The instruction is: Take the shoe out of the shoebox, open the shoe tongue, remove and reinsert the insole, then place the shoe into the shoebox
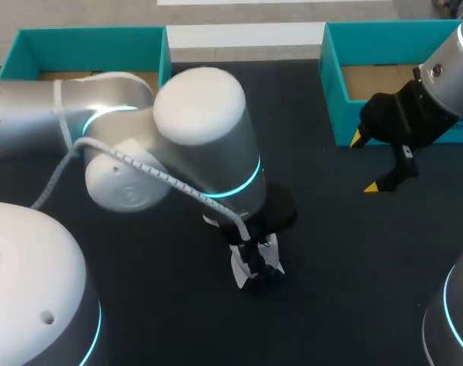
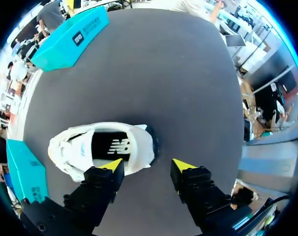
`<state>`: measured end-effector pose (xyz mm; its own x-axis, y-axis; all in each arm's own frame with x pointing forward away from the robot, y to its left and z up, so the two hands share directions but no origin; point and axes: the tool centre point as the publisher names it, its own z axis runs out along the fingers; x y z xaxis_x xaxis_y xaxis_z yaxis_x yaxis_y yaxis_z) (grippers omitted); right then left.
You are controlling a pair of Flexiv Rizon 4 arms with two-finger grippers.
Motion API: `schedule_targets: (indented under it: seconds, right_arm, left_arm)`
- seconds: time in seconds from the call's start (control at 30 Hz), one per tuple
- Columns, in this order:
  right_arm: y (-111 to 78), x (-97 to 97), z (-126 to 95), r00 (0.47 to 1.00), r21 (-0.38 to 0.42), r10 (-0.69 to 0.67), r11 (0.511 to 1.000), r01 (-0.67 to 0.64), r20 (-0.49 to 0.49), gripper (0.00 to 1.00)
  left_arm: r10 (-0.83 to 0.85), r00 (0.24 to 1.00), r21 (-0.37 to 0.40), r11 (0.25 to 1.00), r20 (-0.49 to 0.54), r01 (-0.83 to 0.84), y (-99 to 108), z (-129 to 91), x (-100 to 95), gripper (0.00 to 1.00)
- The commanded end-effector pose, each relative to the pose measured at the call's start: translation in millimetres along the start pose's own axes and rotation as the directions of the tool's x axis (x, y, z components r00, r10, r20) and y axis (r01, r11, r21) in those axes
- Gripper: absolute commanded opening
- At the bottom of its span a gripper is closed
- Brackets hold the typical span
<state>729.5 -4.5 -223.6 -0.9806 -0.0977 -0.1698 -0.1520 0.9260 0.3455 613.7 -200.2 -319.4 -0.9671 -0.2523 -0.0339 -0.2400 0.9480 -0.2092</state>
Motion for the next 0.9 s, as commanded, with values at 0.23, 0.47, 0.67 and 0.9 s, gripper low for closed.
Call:
schedule_targets:
  seconds: [0.23, 0.47, 0.67, 0.9]
  right_arm:
    - [0.4, -0.5, 2, 1.0, 0.003, 0.001, 1.0, -0.001, 0.0, 1.0]
    - [0.4, -0.5, 2, 1.0, 0.003, 0.001, 1.0, -0.001, 0.0, 1.0]
    - [0.4, -0.5, 2, 1.0, 0.003, 0.001, 1.0, -0.001, 0.0, 1.0]
    - [0.4, -0.5, 2, 1.0, 0.003, 0.001, 1.0, -0.001, 0.0, 1.0]
  left_arm:
    - [-0.038, 0.999, 0.0, 0.999, 0.007, 0.038, -6, 29, 1.2, 0.74]
    - [-0.057, 0.998, -0.013, 0.998, -0.007, 0.057, -8, 44, 2.7, 0.71]
    - [-0.062, 0.998, -0.029, 0.998, -0.004, 0.062, -9, 53, 8.4, 0.72]
    - [-0.094, 0.995, -0.049, 0.994, 0.012, 0.095, -5, 64, 7.8, 0.64]
